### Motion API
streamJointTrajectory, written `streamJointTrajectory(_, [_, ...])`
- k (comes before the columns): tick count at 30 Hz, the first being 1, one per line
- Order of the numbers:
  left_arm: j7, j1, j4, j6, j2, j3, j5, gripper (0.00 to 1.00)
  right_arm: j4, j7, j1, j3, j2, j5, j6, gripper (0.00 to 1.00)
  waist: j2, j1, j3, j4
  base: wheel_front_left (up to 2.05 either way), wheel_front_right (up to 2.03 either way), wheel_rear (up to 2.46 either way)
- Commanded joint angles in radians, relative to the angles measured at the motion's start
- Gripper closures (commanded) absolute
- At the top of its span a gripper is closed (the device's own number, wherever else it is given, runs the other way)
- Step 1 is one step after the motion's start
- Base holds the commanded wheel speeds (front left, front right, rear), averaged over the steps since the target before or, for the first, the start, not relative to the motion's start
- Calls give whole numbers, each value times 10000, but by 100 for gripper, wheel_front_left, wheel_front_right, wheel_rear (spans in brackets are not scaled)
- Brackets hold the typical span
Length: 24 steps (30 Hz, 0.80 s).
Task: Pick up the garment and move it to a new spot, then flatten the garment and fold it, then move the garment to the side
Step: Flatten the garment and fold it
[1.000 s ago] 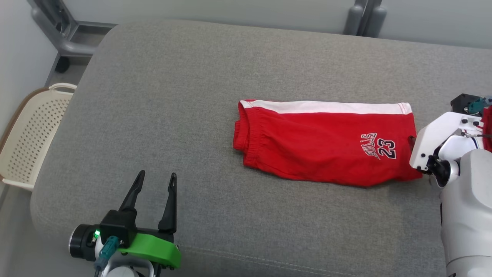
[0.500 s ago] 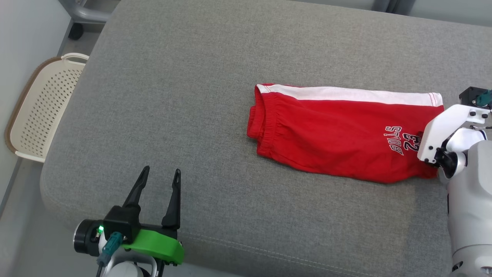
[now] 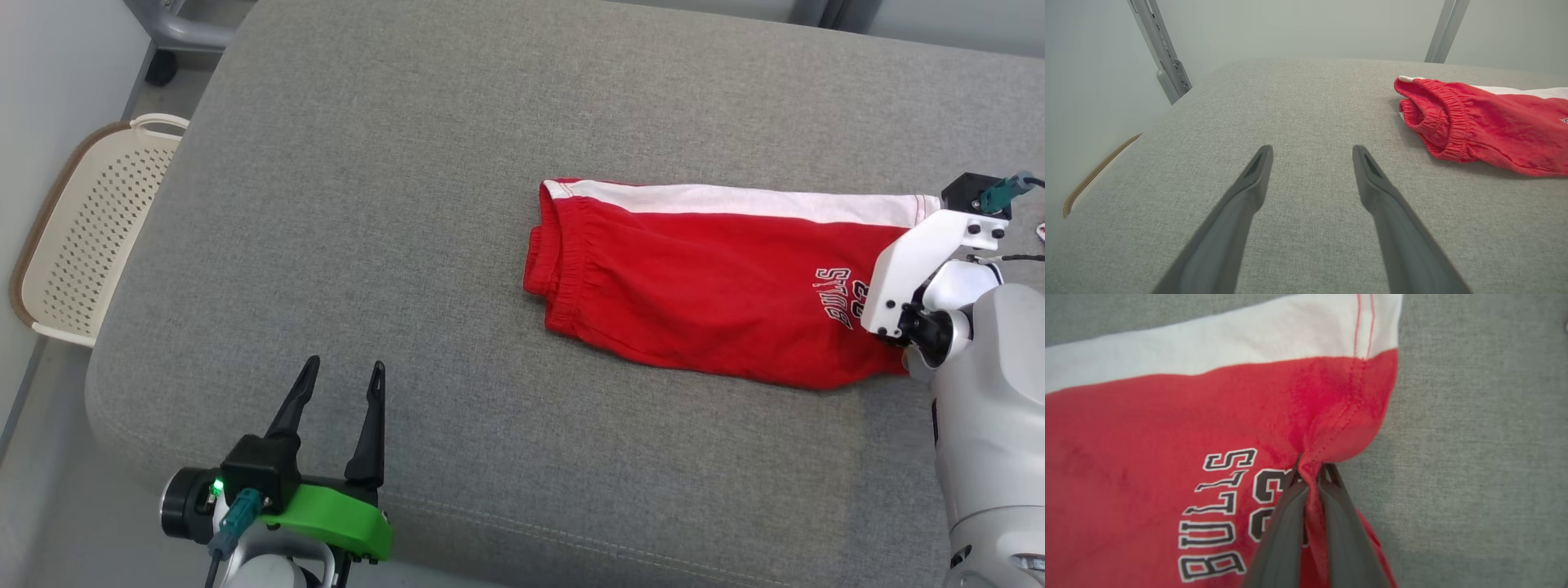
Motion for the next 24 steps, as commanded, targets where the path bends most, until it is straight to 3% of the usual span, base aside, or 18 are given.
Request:
streamJointTrajectory(1, [-59, -119, 24, 14, 15, 24, -83, 0, 77, 38, 231, -37, -44, -47, -4, 100, 0, 0, -71, -25, 0, 0, 0])
streamJointTrajectory(16, [-61, 344, 285, 88, 24, -72, -198, 0, -1342, 732, 587, -176, -980, -1103, -8, 100, 0, 0, -1118, -199, 0, 0, 0])
streamJointTrajectory(24, [-63, 538, 267, 139, 16, -140, -277, 0, -2442, 1368, 763, 455, -586, -783, -5, 100, 0, 0, -1385, -166, 0, 0, 0])
